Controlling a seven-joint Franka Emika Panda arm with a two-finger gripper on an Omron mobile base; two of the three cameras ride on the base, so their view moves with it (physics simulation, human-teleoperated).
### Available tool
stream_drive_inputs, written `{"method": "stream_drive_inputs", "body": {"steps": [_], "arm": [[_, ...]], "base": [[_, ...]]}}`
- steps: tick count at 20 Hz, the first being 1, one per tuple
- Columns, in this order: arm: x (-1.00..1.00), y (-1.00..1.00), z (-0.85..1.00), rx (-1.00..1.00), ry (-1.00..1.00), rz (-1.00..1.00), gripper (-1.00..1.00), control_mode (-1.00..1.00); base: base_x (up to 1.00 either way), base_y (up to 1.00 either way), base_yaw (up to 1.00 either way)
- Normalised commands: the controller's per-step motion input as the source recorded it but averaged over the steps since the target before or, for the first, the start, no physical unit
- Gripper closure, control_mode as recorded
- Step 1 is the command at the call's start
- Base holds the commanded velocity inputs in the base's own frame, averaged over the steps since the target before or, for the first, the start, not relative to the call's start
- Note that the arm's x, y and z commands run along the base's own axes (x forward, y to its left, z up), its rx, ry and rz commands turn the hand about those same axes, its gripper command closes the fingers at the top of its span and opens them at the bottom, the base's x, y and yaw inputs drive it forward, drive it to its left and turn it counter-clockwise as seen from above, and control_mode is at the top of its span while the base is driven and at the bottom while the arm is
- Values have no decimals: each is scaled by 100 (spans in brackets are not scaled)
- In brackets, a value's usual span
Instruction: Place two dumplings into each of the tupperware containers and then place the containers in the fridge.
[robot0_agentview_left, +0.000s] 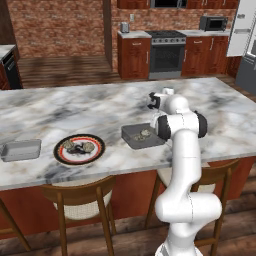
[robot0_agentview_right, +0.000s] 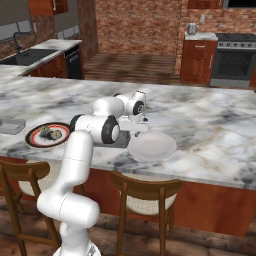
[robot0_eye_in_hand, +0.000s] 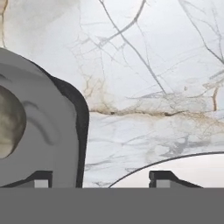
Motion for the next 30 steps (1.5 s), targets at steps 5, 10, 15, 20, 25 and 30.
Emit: {"method": "stream_drive_inputs", "body": {"steps": [5, 10, 15, 20, 25, 30], "arm": [[-13, 10, 0, 0, 1, 0, 100, -100], [-9, 4, 1, 0, 4, 0, 100, -100], [-34, 0, 41, 2, 6, -5, 100, -100], [-37, 6, 59, 1, 6, -19, 100, -100], [-59, 42, 50, 0, 1, -40, 100, -100], [-60, 51, 45, -7, 0, -54, 100, -100]], "base": [[0, 0, 0], [0, 0, 0], [0, 0, 0], [0, 0, 0], [0, 0, 0], [0, 0, 0]]}}
